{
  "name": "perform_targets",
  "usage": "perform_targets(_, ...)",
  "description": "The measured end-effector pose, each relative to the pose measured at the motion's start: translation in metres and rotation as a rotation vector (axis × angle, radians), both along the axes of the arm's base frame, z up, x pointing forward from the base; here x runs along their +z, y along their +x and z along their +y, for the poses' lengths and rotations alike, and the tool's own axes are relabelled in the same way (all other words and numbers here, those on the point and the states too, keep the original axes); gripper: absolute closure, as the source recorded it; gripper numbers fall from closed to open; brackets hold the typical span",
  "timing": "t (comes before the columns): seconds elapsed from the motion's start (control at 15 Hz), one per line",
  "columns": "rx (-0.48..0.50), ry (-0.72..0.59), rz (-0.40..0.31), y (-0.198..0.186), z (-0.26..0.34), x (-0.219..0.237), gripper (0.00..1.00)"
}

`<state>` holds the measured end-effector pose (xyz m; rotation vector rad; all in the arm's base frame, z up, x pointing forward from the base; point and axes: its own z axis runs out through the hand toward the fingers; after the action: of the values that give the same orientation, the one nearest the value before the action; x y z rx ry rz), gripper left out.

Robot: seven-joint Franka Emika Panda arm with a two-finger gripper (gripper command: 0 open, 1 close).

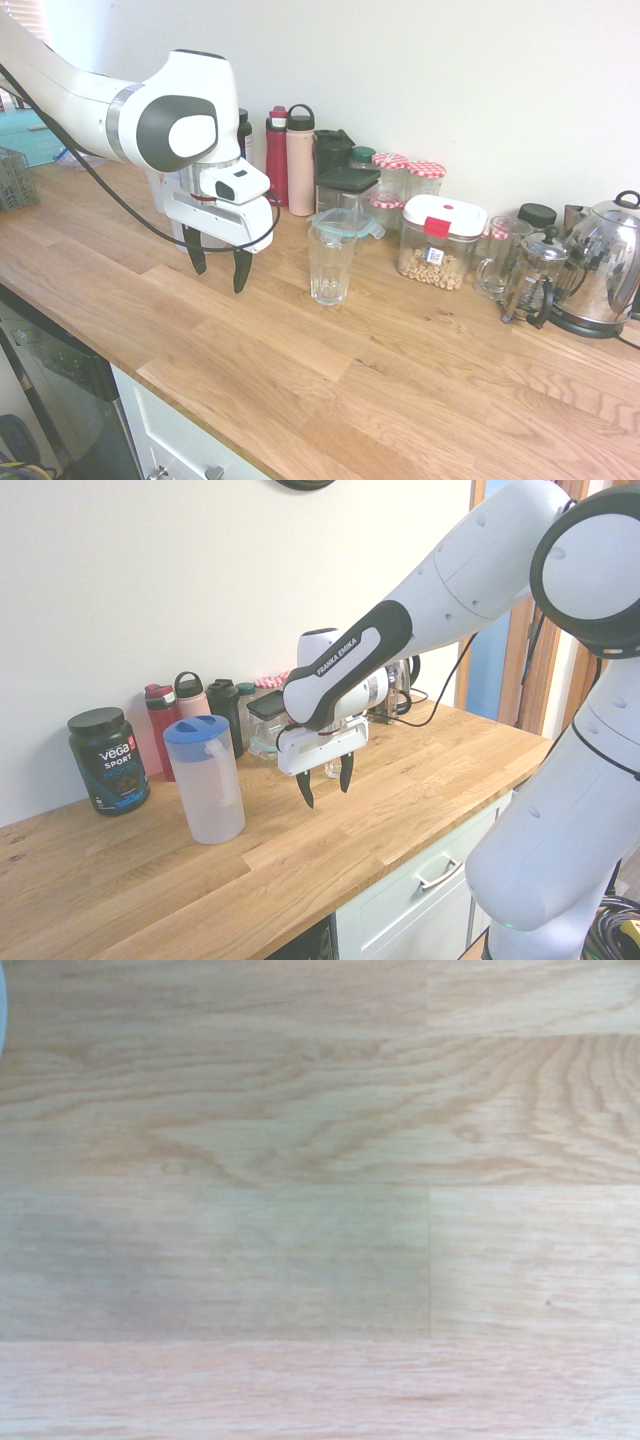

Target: Pour me some water

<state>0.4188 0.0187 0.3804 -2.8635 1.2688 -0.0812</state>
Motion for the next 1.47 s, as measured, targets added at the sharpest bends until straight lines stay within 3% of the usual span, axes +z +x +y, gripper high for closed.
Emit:
perform_targets(0.2, 0.003, 0.007, -0.011, 0.001, 0.0, 0.004, 0.0)
perform_targets(0.33, 0.012, 0.011, -0.063, -0.001, 0.006, 0.03, 0.0)
perform_targets(0.6, 0.083, 0.024, -0.156, -0.044, 0.048, 0.108, 0.0)
perform_targets(0.8, 0.148, 0.037, -0.216, -0.075, 0.096, 0.138, 0.0)
perform_targets(1.13, 0.169, 0.017, -0.289, -0.077, 0.15, 0.131, 0.0)
perform_targets(1.47, 0.134, -0.025, -0.352, -0.056, 0.189, 0.117, 0.0)
